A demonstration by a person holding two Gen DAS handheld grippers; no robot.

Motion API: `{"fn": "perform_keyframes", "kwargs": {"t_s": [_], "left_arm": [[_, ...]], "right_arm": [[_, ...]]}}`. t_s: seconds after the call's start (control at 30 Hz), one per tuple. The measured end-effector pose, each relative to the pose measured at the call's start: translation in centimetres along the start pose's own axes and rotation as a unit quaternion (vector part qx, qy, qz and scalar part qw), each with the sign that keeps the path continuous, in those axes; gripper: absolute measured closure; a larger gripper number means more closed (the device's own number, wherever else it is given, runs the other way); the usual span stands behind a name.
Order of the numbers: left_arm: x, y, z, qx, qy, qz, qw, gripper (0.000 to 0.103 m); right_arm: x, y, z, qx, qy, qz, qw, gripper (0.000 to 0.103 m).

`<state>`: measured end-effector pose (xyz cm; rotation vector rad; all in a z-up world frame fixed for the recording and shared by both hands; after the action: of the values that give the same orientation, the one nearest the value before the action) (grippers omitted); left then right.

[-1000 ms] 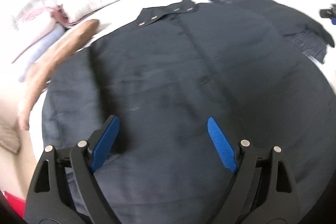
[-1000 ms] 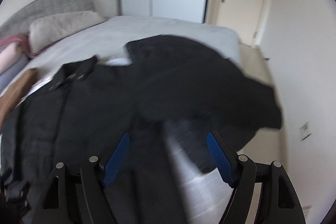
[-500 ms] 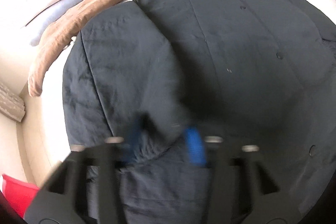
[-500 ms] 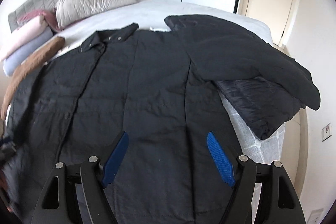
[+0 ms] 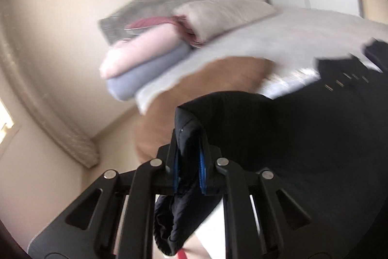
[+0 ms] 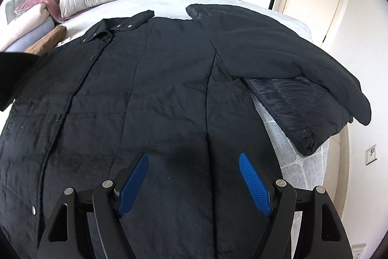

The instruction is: Fold large clothes

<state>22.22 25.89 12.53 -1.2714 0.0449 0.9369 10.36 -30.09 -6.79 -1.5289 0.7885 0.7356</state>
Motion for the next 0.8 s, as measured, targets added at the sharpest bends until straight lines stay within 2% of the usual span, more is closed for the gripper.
{"fn": "perform_keyframes", "kwargs": {"t_s": [0.2, 0.4, 0.6, 0.67, 0.7, 0.77, 0.8], "left_arm": [[6.5, -2.4, 5.7, -0.048, -0.055, 0.004, 0.9974, 0.089], [14.2, -2.4, 8.1, -0.070, -0.087, 0.025, 0.9934, 0.090], [21.8, 1.8, 9.2, -0.084, -0.104, 0.066, 0.9888, 0.089], [24.0, 3.7, 9.1, -0.079, -0.113, 0.081, 0.9871, 0.085], [25.2, 4.7, 9.1, -0.072, -0.123, 0.089, 0.9858, 0.083], [26.8, 6.8, 9.2, -0.061, -0.154, 0.101, 0.9809, 0.071], [27.4, 7.7, 9.5, -0.053, -0.174, 0.110, 0.9771, 0.072]], "right_arm": [[0.6, -0.3, 0.4, -0.009, 0.021, 0.002, 1.000, 0.025], [2.0, -1.0, 1.7, -0.021, 0.041, 0.007, 0.999, 0.025], [3.8, -1.2, 3.6, -0.055, 0.057, 0.023, 0.997, 0.025], [4.4, -1.1, 4.0, -0.061, 0.059, 0.026, 0.996, 0.025], [4.7, -1.1, 4.2, -0.060, 0.061, 0.028, 0.996, 0.025], [4.9, -1.1, 4.1, -0.055, 0.062, 0.027, 0.996, 0.024], [5.0, -1.1, 4.0, -0.051, 0.061, 0.027, 0.996, 0.024]]}}
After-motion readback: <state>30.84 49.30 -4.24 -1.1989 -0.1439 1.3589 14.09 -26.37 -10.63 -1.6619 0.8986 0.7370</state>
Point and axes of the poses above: each gripper's, at about its wrist camera, not at the fingertips, and x roughly the way its jaws point, z to its left, y to its underside, the point moved 4 cm from there along x, roughly the way its jaws point, and after that the axes turned 5 degrees about -x, right-handed, at the moved point
